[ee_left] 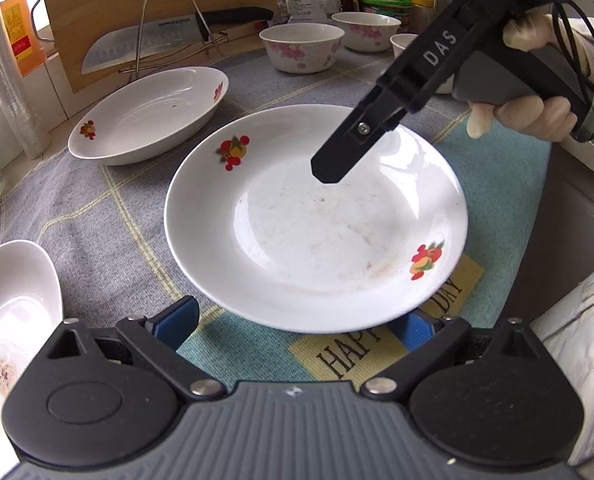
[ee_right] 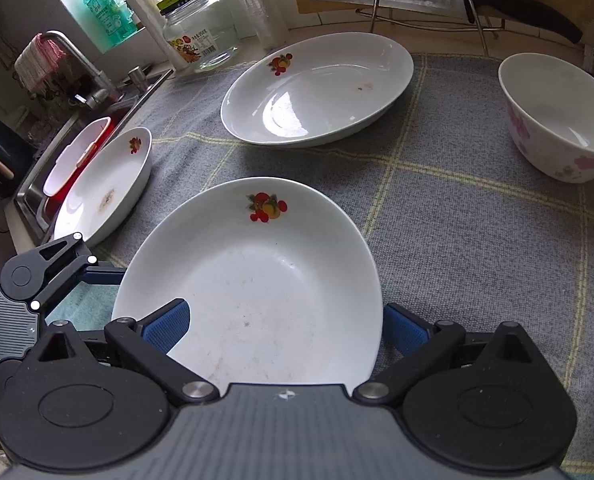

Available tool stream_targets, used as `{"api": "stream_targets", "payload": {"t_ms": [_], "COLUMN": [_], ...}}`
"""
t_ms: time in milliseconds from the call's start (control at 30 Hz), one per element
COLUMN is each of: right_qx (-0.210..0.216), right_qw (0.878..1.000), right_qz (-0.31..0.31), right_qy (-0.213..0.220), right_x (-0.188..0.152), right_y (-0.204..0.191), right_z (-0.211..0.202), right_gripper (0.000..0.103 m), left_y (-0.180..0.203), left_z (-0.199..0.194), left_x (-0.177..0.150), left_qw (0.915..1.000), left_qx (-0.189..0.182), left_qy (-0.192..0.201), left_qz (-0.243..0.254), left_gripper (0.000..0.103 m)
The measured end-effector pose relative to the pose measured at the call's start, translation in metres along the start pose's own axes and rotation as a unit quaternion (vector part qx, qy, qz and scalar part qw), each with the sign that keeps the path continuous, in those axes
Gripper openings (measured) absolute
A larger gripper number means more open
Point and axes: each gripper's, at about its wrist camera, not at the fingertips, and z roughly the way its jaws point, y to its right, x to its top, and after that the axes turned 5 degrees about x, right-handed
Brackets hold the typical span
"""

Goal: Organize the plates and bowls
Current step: 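Grasp the large flowered plate rim with the right tool while left holds its plate, then lift the flowered plate with the right tool while left keeps holding its plate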

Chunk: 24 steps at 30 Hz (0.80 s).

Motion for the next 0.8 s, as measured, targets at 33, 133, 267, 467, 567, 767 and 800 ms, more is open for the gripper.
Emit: {"api": "stream_targets", "payload": {"t_ms": [33,133,267,467,567,767,800], "right_qx": [0.004,0.015,0.025,0.033,0.034,0.034,0.033], "right_qw": [1.0,1.0,1.0,0.999,0.999,0.999,0.999], "right_qz": [0.0,-0.003,-0.013,-0.018,-0.014,-0.014,-0.015], "right_qy": [0.0,-0.004,-0.011,-0.02,-0.02,-0.022,-0.022], "right_x": [0.0013,0.0048,0.0085,0.0105,0.01,0.0093,0.0092], "right_y": [0.0003,0.0026,0.0049,0.0069,0.0091,0.0092,0.0089], "right_z": [0.0003,0.0008,-0.0002,-0.0024,-0.0041,-0.0043,-0.0044], "right_gripper": [0.103,0.103,0.101,0.09,0.089,0.087,0.087], "left_y": [0.0002,0.0011,-0.0012,-0.0044,-0.0049,-0.0066,-0.0066], "left_z": [0.0002,0.0003,0.0028,0.0064,0.0068,0.008,0.0083], "left_x": [0.0003,0.0008,0.0028,0.0064,0.0062,0.0064,0.0068], "left_qw": [1.0,0.9999,0.9997,0.9992,0.999,0.9982,0.998], "left_qx": [-0.001,-0.001,-0.011,-0.02,-0.024,-0.036,-0.038], "left_qy": [-0.001,0.0,-0.003,-0.009,-0.008,-0.005,-0.004], "left_qz": [0.002,0.012,0.021,0.032,0.036,0.047,0.051], "left_gripper": [0.1,0.1,0.1,0.1,0.1,0.101,0.101]}}
